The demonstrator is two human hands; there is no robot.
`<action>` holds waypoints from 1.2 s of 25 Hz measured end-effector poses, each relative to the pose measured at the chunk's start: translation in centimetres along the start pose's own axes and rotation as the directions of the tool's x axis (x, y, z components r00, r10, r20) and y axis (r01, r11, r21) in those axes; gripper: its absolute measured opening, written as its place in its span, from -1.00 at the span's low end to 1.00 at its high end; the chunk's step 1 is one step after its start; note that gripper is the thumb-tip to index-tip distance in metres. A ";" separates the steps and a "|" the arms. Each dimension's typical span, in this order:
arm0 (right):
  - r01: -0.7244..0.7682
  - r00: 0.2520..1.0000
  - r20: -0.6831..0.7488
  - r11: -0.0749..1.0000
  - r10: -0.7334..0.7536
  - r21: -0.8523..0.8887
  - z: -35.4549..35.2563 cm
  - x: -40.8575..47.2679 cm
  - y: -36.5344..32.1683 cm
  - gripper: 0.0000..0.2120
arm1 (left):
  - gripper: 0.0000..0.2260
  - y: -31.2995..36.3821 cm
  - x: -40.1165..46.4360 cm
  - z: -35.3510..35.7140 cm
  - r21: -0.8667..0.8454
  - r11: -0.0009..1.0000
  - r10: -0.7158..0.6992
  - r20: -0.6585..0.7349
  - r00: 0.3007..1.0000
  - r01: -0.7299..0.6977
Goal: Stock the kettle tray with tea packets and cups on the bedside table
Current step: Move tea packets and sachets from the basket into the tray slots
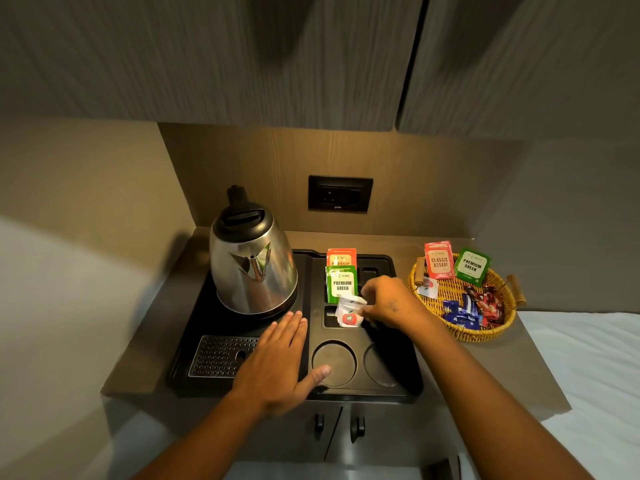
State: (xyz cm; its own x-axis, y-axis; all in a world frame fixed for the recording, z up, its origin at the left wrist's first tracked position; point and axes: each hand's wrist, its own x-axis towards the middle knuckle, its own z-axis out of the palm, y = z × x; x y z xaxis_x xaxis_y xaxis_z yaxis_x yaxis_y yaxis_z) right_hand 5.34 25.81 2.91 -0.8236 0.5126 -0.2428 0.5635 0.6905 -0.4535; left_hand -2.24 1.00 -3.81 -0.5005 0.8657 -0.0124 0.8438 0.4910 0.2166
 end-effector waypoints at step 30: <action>-0.353 0.892 -0.189 0.894 0.411 0.278 -1.1 4.9 -0.6 -0.74 | -0.14 0.2 -0.2 -0.4 -0.023 1.000 0.009 -0.022 1.000 -0.010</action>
State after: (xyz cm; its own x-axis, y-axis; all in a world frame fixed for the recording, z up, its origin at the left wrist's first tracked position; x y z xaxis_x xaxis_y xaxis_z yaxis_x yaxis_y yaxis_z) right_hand 1.03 28.48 2.91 -0.4910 0.8371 -0.2411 0.7761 0.2945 -0.5576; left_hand -2.08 0.92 -3.35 -0.4969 0.8677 0.0107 0.8439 0.4803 0.2391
